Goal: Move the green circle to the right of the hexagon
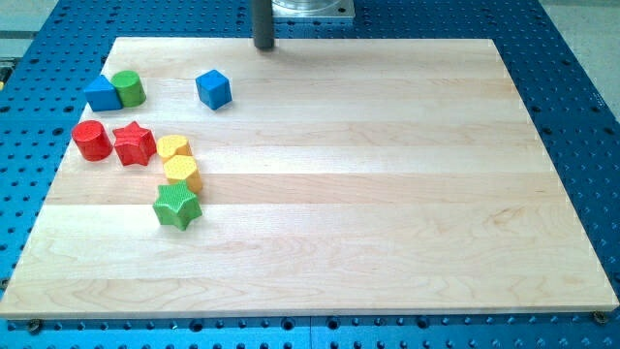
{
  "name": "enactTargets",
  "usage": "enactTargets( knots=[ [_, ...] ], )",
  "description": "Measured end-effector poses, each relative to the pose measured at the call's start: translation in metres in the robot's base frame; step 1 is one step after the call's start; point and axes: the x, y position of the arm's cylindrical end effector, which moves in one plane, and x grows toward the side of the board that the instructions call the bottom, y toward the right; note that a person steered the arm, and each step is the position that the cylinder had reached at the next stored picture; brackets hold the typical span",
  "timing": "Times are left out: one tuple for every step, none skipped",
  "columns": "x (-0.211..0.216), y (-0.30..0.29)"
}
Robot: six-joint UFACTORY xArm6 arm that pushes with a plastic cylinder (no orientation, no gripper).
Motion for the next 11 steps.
enactTargets(
  knots=[
    [0.001, -0.070],
    [0.005, -0.127],
    [0.041, -0.140],
    [0.044, -0.159],
    [0.051, -0.188],
    [0.087, -0.189],
    [0.123, -0.148],
    [0.130, -0.112],
    [0.094, -0.137],
    [0.129, -0.146],
    [0.167, -0.103]
  ],
)
